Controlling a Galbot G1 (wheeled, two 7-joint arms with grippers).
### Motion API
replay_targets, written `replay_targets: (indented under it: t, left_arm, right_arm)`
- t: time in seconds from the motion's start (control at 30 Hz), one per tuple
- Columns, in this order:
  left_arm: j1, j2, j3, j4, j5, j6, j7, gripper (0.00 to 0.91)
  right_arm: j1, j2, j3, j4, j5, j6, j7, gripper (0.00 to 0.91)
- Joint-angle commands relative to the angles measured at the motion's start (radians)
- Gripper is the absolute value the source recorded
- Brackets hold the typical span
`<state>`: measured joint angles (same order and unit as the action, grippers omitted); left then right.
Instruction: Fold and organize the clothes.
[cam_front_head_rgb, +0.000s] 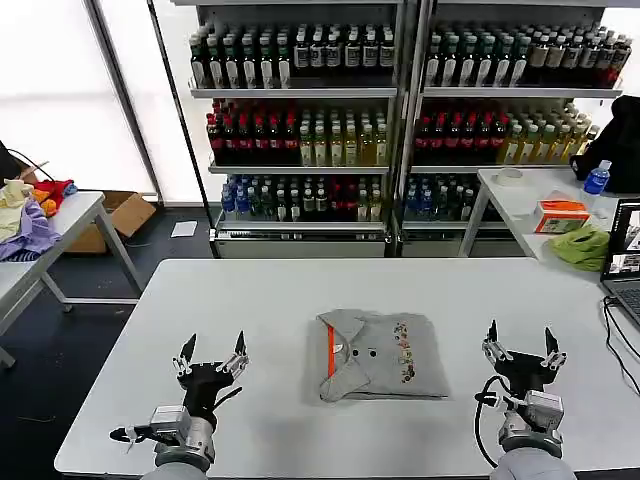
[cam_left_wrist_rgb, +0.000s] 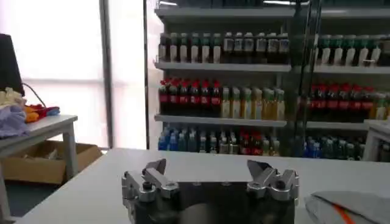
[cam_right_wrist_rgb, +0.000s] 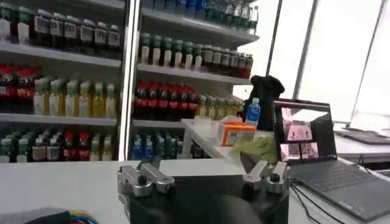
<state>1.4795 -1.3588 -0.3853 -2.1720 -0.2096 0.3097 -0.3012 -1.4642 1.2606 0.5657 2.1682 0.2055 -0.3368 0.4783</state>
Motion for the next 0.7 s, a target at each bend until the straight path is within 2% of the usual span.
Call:
replay_targets:
  t: [0.03, 0.3, 0.7]
  left_arm:
    - [0.003, -0.001, -0.001, -0.005, -0.003, 0.001, 0.001, 0.907]
    - [0.007, -0.003, -0.004, -0.013, -0.005, 0.006, 0.003, 0.907]
    - [0.017, -0.002, -0.012, -0.027, -0.007, 0.007, 0.002, 0.907]
  right_arm:
    - [-0.021, -0.007, 0.001, 0.011, 0.0, -0.007, -0.043, 0.907]
    - [-0.018, -0.009, -0.017, 0.008, -0.023, -0.036, -0.099, 0.907]
    - [-0.013, -0.01, -0.03, 0.008, -0.037, -0.048, -0.106, 0.907]
